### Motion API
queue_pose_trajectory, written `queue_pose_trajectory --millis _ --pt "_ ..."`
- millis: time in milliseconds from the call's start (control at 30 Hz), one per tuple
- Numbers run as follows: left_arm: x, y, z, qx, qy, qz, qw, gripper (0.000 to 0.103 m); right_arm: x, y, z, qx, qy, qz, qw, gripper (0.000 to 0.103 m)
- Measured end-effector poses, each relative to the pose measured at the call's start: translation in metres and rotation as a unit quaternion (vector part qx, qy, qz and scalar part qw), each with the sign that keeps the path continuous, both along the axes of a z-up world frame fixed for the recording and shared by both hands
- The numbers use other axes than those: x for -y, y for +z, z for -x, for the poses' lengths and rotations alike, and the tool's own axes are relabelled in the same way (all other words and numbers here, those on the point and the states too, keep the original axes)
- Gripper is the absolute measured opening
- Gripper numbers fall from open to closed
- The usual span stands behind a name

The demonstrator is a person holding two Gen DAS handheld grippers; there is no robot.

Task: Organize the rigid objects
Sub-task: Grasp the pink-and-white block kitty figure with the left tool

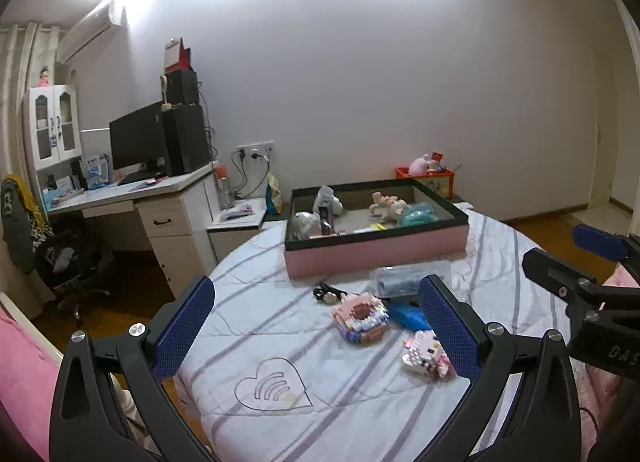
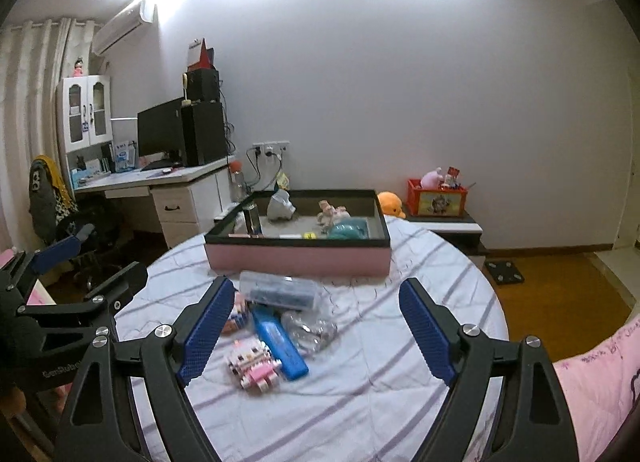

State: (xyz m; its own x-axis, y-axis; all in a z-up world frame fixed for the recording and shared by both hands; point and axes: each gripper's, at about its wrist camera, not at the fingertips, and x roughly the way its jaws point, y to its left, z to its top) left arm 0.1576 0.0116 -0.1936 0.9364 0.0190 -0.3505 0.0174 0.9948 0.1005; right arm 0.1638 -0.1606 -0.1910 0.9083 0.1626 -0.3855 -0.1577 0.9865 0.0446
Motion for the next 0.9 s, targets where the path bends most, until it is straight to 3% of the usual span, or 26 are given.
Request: queue_pose_trajectory --millis 267,400,733,833,900 --pt "0.015 -0.031 -0.018 -0.065 -0.025 0.010 0.9975 0.103 0.011 -0.022 -0.010 -0.039 -0.018 -0.001 0.999 0.086" --pt "0.031 -0.052 -0.028 -0.108 -0.051 0.023 0.9926 0.103 0.026 -0.033 -0.013 -0.057 -0.036 -0.003 0.998 0.086" --pt "0.067 -0.090 -0.059 -0.192 -0.085 0.011 0.9776 0.103 0.056 -0.064 -0.029 -0.108 -0.059 -0.017 0.992 0.086" --pt "0.070 -0.094 -0.066 -0.197 -0.082 0.004 0.9769 0.097 0.061 -0.069 -0.034 -0.117 -0.060 -0.022 0.991 0.086" --pt "0.071 -0.097 -0.072 -0.212 -0.086 0.001 0.9735 0.079 0.062 -0.072 -0.037 -0.120 -0.059 -0.025 0.991 0.086"
